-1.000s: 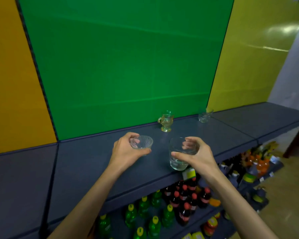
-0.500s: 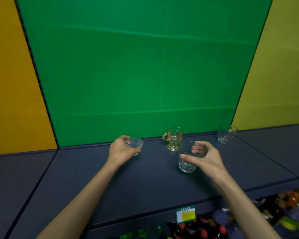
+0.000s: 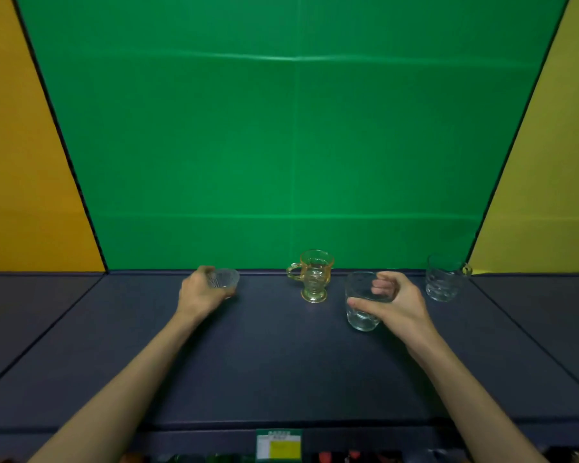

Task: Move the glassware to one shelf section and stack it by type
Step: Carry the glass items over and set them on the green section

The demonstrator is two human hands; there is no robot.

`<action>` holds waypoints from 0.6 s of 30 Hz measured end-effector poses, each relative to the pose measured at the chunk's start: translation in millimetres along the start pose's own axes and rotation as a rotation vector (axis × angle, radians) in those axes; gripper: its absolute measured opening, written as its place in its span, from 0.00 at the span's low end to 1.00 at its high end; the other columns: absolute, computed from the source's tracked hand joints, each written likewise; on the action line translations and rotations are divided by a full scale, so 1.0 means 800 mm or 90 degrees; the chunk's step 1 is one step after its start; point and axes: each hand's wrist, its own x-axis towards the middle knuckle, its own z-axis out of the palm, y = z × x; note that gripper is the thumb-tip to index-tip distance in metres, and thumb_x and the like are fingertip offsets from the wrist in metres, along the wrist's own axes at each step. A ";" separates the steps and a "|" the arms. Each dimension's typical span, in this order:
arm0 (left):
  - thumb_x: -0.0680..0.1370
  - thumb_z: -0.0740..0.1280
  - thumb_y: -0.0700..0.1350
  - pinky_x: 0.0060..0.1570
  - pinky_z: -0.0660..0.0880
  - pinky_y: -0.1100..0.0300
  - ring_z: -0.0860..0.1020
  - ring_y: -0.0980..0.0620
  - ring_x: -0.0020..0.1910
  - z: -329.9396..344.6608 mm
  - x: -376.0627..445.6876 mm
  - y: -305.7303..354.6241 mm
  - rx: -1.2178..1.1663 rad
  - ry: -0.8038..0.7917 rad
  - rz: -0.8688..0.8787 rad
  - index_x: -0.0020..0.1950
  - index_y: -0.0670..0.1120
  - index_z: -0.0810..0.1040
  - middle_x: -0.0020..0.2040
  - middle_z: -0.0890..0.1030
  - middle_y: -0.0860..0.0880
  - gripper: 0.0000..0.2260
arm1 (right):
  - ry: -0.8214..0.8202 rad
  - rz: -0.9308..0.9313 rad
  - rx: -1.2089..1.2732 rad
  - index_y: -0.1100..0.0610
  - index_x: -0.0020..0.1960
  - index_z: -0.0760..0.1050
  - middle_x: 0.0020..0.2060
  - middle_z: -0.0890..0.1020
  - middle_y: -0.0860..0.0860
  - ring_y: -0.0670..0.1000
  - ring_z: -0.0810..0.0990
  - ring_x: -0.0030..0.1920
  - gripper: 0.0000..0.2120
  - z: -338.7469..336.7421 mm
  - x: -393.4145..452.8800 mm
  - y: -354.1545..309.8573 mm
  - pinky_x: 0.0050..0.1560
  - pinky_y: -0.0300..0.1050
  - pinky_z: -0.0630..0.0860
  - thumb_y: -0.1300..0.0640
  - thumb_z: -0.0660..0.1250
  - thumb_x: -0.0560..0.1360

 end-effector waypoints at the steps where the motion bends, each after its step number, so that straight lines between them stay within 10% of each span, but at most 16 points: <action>1: 0.70 0.78 0.52 0.65 0.73 0.49 0.75 0.40 0.66 0.000 -0.001 0.002 0.013 -0.001 -0.005 0.73 0.42 0.71 0.67 0.78 0.41 0.35 | -0.003 0.000 -0.001 0.54 0.60 0.73 0.51 0.80 0.49 0.49 0.80 0.54 0.39 -0.006 0.005 0.004 0.59 0.45 0.77 0.51 0.86 0.55; 18: 0.69 0.52 0.68 0.61 0.71 0.49 0.78 0.45 0.63 0.058 -0.135 0.130 0.382 0.068 0.288 0.66 0.53 0.78 0.65 0.80 0.51 0.34 | -0.023 -0.034 -0.135 0.60 0.68 0.69 0.56 0.77 0.51 0.49 0.75 0.54 0.42 -0.039 0.076 0.021 0.52 0.38 0.68 0.48 0.83 0.61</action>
